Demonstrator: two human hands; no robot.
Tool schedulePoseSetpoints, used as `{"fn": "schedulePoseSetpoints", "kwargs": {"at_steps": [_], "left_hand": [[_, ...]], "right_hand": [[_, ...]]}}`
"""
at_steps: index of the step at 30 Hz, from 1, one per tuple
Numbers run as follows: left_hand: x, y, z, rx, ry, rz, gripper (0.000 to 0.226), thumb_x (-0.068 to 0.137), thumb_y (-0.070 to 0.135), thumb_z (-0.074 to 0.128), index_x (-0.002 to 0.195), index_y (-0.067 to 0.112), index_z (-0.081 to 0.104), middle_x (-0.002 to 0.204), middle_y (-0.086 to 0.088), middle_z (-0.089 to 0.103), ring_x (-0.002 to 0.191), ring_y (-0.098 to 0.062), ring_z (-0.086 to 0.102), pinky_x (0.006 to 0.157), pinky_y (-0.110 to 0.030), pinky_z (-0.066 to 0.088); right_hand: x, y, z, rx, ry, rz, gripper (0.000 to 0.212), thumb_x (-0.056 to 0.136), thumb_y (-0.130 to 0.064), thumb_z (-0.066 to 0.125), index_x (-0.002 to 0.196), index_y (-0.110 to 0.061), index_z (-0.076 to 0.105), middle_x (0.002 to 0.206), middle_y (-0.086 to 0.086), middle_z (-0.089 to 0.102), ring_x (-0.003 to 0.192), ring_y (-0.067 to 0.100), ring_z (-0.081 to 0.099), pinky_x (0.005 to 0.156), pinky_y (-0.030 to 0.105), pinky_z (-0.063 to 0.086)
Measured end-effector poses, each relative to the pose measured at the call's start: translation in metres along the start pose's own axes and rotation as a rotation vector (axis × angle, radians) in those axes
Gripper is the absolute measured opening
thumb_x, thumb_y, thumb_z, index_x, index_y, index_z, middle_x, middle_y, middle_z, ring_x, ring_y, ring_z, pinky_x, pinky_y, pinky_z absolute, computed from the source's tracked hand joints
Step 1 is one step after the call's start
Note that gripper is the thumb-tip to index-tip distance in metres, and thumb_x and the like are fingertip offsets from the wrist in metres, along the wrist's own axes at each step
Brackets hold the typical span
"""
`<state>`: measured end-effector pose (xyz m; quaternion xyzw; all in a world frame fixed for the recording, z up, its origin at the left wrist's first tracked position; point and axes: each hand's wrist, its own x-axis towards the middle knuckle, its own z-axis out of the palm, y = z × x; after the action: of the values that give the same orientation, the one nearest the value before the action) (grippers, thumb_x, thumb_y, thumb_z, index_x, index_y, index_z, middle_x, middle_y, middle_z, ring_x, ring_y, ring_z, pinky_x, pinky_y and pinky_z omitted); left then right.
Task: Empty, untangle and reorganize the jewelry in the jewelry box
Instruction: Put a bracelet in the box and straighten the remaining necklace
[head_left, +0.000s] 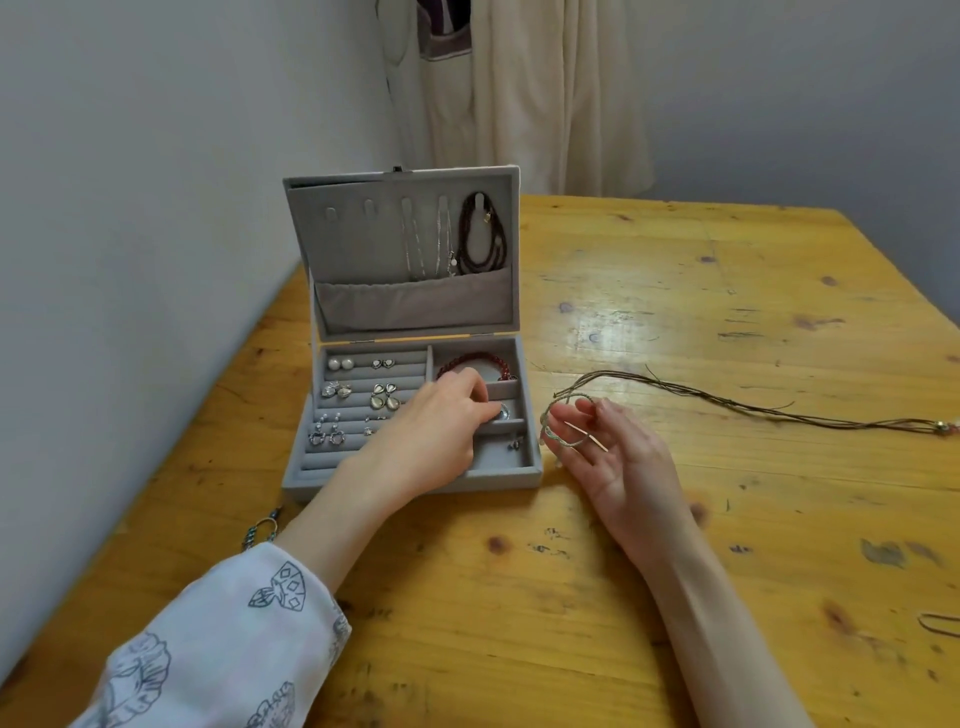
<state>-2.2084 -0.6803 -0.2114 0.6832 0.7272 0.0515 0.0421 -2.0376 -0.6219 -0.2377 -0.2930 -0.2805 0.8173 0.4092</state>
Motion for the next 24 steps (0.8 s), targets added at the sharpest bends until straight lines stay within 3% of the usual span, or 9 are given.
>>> {"fn": "schedulePoseSetpoints", "kwargs": {"at_steps": [7, 11, 13, 17, 20, 24], "left_hand": [[-0.015, 0.0, -0.017, -0.253, 0.245, -0.075, 0.048, 0.085, -0.009, 0.038, 0.12, 0.016, 0.058, 0.11, -0.003, 0.06, 0.106, -0.02, 0.049, 0.097, -0.038, 0.033], [-0.049, 0.002, -0.01, -0.367, 0.435, -0.143, 0.041, 0.084, -0.009, 0.043, 0.114, 0.012, 0.06, 0.104, 0.0, 0.057, 0.103, -0.011, 0.048, 0.093, -0.02, 0.036], [-0.061, 0.007, 0.0, -0.338, 0.479, -0.165, 0.04, 0.083, -0.008, 0.047, 0.116, 0.01, 0.059, 0.104, -0.001, 0.055, 0.102, -0.01, 0.047, 0.091, -0.016, 0.035], [-0.073, 0.017, 0.019, -0.201, 0.533, -0.207, 0.043, 0.074, -0.011, 0.056, 0.114, 0.005, 0.06, 0.102, -0.008, 0.058, 0.098, -0.021, 0.053, 0.091, -0.026, 0.036], [-0.075, 0.018, 0.024, -0.178, 0.591, -0.277, 0.038, 0.078, -0.002, 0.045, 0.112, 0.007, 0.06, 0.103, -0.006, 0.06, 0.097, -0.021, 0.053, 0.088, -0.029, 0.04], [-0.075, 0.019, 0.024, -0.148, 0.639, -0.301, 0.042, 0.079, 0.006, 0.034, 0.112, 0.007, 0.06, 0.104, -0.007, 0.061, 0.101, -0.022, 0.053, 0.09, -0.032, 0.039]], "right_hand": [[-0.008, -0.002, 0.003, -0.258, 0.008, -0.081, 0.01, 0.087, -0.014, 0.055, 0.091, -0.007, 0.062, 0.077, 0.009, 0.072, 0.077, 0.023, 0.069, 0.069, 0.028, 0.058], [-0.01, -0.008, 0.019, -0.446, -0.076, -0.172, 0.01, 0.088, -0.016, 0.057, 0.088, -0.01, 0.065, 0.079, 0.011, 0.072, 0.077, 0.024, 0.07, 0.069, 0.028, 0.057], [-0.007, -0.007, 0.035, -0.596, -0.145, -0.196, 0.01, 0.089, -0.016, 0.056, 0.089, -0.011, 0.065, 0.078, 0.008, 0.072, 0.075, 0.022, 0.07, 0.069, 0.028, 0.058], [0.005, 0.0, 0.068, -0.932, -0.288, -0.123, 0.017, 0.093, -0.015, 0.051, 0.101, -0.003, 0.061, 0.081, 0.008, 0.07, 0.072, 0.017, 0.069, 0.067, 0.025, 0.058], [0.009, 0.003, 0.074, -1.213, -0.331, -0.077, 0.018, 0.093, -0.017, 0.052, 0.104, -0.003, 0.056, 0.085, 0.01, 0.071, 0.073, 0.017, 0.069, 0.065, 0.025, 0.057], [0.011, 0.005, 0.07, -1.556, -0.312, -0.267, 0.013, 0.089, -0.021, 0.058, 0.093, -0.009, 0.06, 0.083, 0.004, 0.071, 0.077, 0.016, 0.067, 0.074, 0.035, 0.055]]}}
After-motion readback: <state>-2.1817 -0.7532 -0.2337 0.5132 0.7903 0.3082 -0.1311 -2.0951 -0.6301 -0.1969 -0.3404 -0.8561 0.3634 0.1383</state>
